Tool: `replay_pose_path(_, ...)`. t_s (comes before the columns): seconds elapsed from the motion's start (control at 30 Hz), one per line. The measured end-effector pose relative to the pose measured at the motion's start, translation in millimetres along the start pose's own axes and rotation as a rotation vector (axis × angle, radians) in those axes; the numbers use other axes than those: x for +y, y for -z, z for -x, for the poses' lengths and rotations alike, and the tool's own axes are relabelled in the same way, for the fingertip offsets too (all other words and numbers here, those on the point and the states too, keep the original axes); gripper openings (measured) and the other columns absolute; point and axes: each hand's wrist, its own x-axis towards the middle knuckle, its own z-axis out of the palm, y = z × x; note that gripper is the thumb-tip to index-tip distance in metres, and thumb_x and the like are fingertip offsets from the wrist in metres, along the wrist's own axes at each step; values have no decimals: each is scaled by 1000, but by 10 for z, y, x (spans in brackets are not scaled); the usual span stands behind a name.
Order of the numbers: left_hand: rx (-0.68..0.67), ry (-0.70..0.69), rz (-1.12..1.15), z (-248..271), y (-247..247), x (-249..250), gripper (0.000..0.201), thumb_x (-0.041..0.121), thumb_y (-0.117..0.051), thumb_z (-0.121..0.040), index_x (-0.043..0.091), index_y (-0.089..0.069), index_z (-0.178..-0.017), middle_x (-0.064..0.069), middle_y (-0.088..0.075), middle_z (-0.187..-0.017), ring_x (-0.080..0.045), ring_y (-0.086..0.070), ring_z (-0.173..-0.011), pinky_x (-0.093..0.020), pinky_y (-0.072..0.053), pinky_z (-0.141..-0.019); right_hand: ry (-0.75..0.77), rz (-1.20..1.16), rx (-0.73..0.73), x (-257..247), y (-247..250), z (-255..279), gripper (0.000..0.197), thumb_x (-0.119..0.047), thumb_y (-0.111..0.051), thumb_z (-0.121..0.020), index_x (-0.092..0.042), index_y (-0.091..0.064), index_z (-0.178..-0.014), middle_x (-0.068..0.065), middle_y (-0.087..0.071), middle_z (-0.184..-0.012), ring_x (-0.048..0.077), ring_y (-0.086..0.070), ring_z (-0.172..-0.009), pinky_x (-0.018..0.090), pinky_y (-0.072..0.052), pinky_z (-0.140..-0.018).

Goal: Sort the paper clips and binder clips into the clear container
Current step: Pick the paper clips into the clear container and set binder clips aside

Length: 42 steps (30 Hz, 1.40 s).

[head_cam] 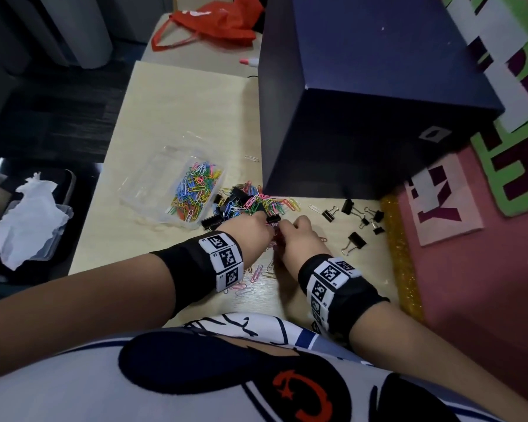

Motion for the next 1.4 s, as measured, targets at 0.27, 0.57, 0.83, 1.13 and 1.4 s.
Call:
replay_pose_path(0.27, 14, -21, 53, -67, -13, -71, 21, 7, -45, -92, 6, -58, -108, -7, -52, -103, -31, -61, -95, -35, -49, -77, -66, -87, 25, 61, 140, -96, 34, -4, -50, -89, -23, -62, -114, 7, -50, -118, 26, -56, -105, 26, -44, -88)
replay_pose_path(0.57, 174, -16, 317, 40, 129, -249, 11, 13, -60, -83, 14, -66, -92, -5, -58, -102, -23, -57, -96, -28, -41, -81, -169, -89, -117, -129, 218, -66, 60, -33, -69, -82, -18, -43, -133, 9, -41, -130, 27, -52, -116, 33, -45, -94)
replay_pose_path(0.83, 292, 99, 417, 194, 295, -577, 10, 24, -71, -79, 20, -69, -88, -1, -63, -97, -20, -60, -91, -27, -43, -82, -71, -12, -8, -411, -63, -53, 76, -58, -67, -77, -24, -36, -137, 9, -31, -134, 31, -36, -123, 42, -41, -98)
replay_pose_path(1.13, 336, 161, 476, 327, 271, -788, 15, 25, -73, -78, 16, -69, -90, -4, -62, -96, -21, -60, -91, -26, -42, -82, -44, -41, 38, -406, -74, -119, 34, -14, -54, -91, -17, -49, -124, 10, -42, -126, 32, -55, -105, 34, -46, -89)
replay_pose_path(1.4, 407, 269, 456, 416, 306, -1093, 9, 21, -73, -78, 16, -69, -85, -1, -61, -85, -17, -56, -79, -25, -41, -73, -70, 329, -228, -644, 375, -217, 30, -19, -54, -96, -6, -61, -123, 9, -62, -121, 26, -60, -111, 32, -50, -91)
